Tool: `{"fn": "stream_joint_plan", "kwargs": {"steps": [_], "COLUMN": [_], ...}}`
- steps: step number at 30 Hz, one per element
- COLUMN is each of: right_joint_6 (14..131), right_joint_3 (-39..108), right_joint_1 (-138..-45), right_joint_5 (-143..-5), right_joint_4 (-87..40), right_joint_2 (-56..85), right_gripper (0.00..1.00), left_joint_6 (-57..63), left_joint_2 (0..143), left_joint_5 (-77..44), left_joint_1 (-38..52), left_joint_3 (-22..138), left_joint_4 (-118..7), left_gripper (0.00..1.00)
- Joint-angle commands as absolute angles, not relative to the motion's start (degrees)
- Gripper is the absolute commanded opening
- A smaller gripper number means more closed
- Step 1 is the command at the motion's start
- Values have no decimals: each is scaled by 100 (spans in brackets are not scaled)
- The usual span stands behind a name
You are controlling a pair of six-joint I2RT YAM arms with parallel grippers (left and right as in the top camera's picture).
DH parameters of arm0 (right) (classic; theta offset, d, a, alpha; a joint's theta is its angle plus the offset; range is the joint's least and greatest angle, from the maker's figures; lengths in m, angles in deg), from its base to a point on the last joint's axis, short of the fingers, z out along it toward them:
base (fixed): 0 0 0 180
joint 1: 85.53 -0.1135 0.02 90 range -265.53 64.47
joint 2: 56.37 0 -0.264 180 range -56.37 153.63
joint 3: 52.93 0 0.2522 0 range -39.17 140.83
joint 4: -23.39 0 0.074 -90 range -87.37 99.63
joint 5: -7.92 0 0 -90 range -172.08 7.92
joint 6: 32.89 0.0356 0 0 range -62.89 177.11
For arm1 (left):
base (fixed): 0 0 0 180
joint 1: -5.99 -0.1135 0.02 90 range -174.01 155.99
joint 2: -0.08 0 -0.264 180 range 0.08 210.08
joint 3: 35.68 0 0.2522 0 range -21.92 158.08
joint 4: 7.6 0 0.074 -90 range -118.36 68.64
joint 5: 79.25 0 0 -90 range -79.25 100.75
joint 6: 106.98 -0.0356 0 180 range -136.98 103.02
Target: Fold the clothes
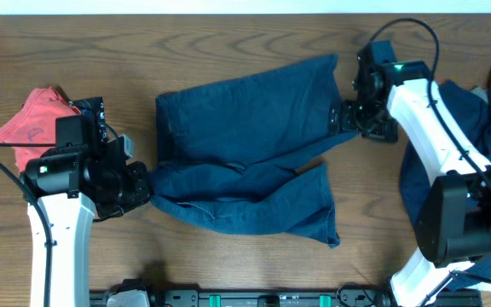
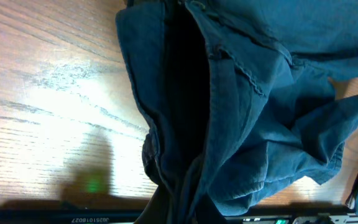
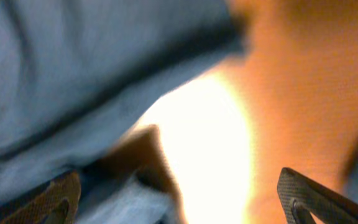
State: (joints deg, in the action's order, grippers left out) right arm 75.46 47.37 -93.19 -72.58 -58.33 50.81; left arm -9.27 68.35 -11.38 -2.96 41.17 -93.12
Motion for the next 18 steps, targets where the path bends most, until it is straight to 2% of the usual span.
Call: {"fn": "stream_joint_plan", "kwargs": {"steps": [1, 7, 18], "right_joint_6": [7683, 8730, 10249], "right_joint_3": [4781, 4687, 3367], "right_joint_1": [-9256, -9383, -10025], "right_joint_5": [-5628, -5573, -5654], "right_joint_4": [-6227, -6668, -5258], "right_joint_2": [4880, 4880, 4880], "right_gripper": [99, 99, 99], "left_joint_6": [-875, -875, -875], "left_joint_2": [6854, 6854, 6854], "left_joint_5": [-1132, -1132, -1132], "left_joint_1": [-315, -315, -315], "left_joint_3": [4115, 4115, 4115], "left_joint_4": [-9301, -9306, -9321], "left_gripper": [6, 6, 6]}}
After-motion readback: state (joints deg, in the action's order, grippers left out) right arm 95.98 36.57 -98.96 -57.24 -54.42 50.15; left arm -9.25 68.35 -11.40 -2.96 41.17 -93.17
